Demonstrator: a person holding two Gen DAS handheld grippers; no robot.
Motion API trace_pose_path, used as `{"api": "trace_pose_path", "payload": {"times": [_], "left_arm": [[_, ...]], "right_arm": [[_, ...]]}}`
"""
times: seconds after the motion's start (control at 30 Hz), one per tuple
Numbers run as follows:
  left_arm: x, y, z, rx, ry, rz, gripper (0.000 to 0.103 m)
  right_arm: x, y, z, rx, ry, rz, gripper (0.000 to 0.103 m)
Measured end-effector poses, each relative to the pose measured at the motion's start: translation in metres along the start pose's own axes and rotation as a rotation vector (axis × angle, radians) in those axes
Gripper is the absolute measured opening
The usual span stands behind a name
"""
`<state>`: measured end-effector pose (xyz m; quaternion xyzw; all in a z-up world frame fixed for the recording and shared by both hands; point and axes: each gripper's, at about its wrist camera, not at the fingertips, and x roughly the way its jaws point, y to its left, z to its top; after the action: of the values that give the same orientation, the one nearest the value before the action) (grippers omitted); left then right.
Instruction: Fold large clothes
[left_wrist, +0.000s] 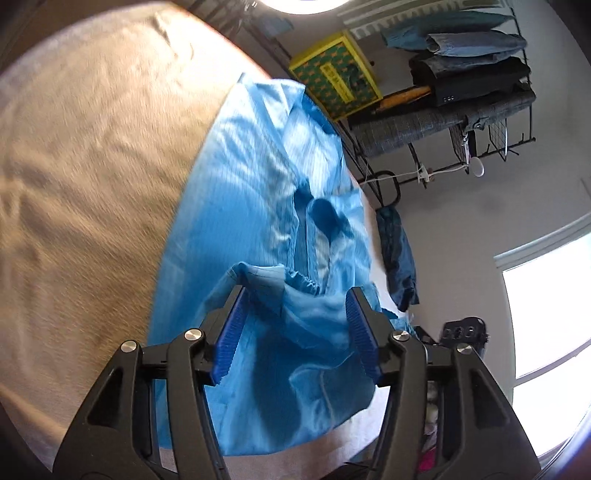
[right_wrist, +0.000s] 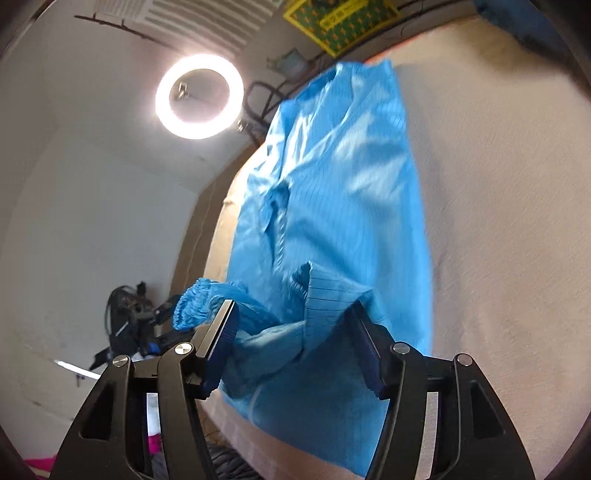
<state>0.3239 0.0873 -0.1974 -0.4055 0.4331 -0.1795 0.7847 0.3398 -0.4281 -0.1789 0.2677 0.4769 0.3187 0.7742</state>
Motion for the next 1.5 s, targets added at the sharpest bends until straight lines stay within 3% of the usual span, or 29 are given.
{"api": "trace_pose_path", "payload": {"times": [0.1, 0.23, 0.37, 0.53, 0.6, 0.67, 0.77, 0.83, 0.93, 1.0, 1.1, 1.27, 1.37, 1.43, 1.5], "left_arm": [[-0.012, -0.003, 0.003, 0.039, -0.038, 0.026, 0.055], [-0.017, -0.002, 0.004, 0.092, -0.035, 0.068, 0.055], [-0.006, 0.000, -0.001, 0.107, -0.006, 0.111, 0.055], [0.014, -0.005, -0.003, 0.184, 0.023, 0.176, 0.055], [0.024, -0.002, -0.002, 0.190, 0.039, 0.197, 0.055], [0.031, 0.003, 0.000, 0.176, 0.053, 0.193, 0.051], [0.037, 0.005, 0.002, 0.178, 0.073, 0.188, 0.031], [0.040, 0.005, 0.003, 0.183, 0.079, 0.188, 0.024], [0.041, 0.006, 0.003, 0.185, 0.073, 0.205, 0.006], [0.040, 0.006, 0.005, 0.186, 0.065, 0.221, 0.005], [0.036, 0.006, 0.005, 0.191, 0.042, 0.236, 0.004], [0.020, -0.007, 0.002, 0.228, -0.014, 0.248, 0.004], [0.015, -0.031, -0.010, 0.320, -0.034, 0.226, 0.004], [0.024, -0.044, -0.019, 0.393, 0.012, 0.195, 0.004], [0.040, -0.046, -0.024, 0.421, 0.052, 0.216, 0.004]], "right_arm": [[-0.016, 0.002, 0.000, -0.038, -0.039, -0.024, 0.060], [-0.034, 0.005, -0.004, -0.112, -0.086, -0.127, 0.060], [-0.029, 0.011, -0.011, -0.189, -0.060, -0.167, 0.053], [-0.003, 0.030, -0.022, -0.339, -0.017, -0.339, 0.052], [0.006, 0.028, -0.021, -0.344, 0.000, -0.361, 0.052], [0.011, 0.024, -0.020, -0.327, 0.008, -0.371, 0.052], [0.017, 0.019, -0.020, -0.316, 0.022, -0.385, 0.052], [0.019, 0.018, -0.020, -0.310, 0.028, -0.386, 0.052], [0.022, 0.018, -0.019, -0.306, 0.034, -0.387, 0.045], [0.025, 0.019, -0.019, -0.312, 0.042, -0.391, 0.030], [0.030, 0.019, -0.020, -0.326, 0.052, -0.419, 0.021], [0.029, 0.021, -0.020, -0.342, 0.038, -0.457, 0.021], [0.019, 0.031, -0.022, -0.373, -0.010, -0.472, 0.021], [0.013, 0.042, -0.026, -0.403, -0.039, -0.423, 0.021], [0.014, 0.051, -0.029, -0.432, -0.041, -0.355, 0.021]]}}
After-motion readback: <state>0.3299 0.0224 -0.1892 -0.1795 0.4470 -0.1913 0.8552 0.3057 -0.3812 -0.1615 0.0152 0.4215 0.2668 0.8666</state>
